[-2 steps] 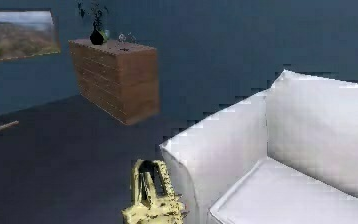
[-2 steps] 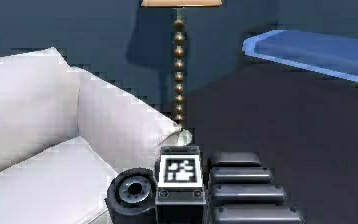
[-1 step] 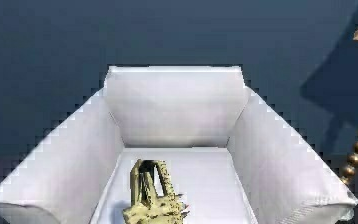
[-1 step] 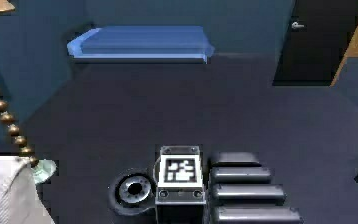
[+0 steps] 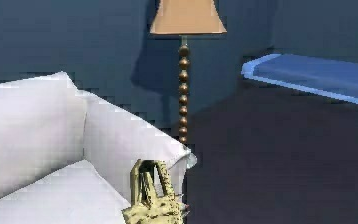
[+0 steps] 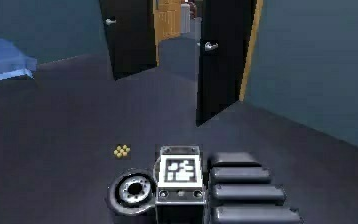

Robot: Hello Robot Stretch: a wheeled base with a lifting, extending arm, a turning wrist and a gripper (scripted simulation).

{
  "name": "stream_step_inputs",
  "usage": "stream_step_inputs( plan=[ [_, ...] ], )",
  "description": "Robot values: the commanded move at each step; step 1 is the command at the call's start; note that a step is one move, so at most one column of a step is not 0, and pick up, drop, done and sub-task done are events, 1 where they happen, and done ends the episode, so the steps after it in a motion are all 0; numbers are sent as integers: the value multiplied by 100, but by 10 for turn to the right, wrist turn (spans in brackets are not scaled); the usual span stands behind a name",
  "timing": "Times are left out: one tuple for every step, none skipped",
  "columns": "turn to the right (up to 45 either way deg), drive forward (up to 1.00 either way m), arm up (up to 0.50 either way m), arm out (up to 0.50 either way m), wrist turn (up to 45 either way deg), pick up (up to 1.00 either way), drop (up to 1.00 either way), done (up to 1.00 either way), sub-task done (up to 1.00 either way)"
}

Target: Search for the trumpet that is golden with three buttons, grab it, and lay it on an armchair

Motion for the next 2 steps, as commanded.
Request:
stream_step_inputs(
  plan=[
    [390,0,0,0,0,0,0,0,0],
    [-450,0,0,0,0,0,0,0,0]
  ],
)
